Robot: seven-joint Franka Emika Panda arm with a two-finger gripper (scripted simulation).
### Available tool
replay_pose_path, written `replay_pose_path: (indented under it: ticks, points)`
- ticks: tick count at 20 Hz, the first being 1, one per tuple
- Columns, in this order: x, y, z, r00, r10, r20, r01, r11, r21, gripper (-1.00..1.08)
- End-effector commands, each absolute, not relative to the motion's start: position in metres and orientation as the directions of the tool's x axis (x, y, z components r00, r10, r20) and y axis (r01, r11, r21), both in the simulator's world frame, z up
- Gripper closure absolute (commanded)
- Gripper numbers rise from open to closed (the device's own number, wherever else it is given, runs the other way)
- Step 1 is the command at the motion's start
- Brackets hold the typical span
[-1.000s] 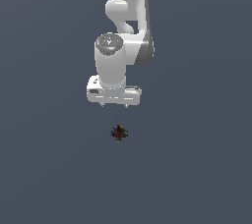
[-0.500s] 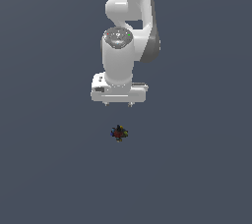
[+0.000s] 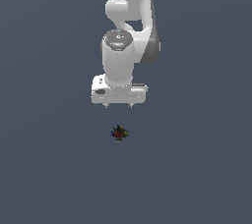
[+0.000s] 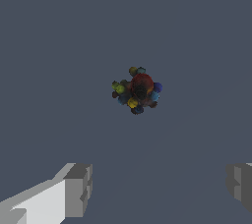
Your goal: Pick up the object and move it to a goal position.
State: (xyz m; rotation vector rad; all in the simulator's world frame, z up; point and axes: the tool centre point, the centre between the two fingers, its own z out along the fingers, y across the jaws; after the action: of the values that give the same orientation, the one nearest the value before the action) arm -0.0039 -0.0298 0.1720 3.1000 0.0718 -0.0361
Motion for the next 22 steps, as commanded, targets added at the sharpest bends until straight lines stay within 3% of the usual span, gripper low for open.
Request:
replay_pose_path:
  ticks: [1, 22]
  points:
    - [-0.002, -0.030, 0.169, 0.997, 0.075, -0.025, 0.076, -0.996, 0.040, -0.92]
    - [0.036, -0.031, 0.112, 0.832, 0.554, -0.024, 0.554, -0.832, 0.015, -0.92]
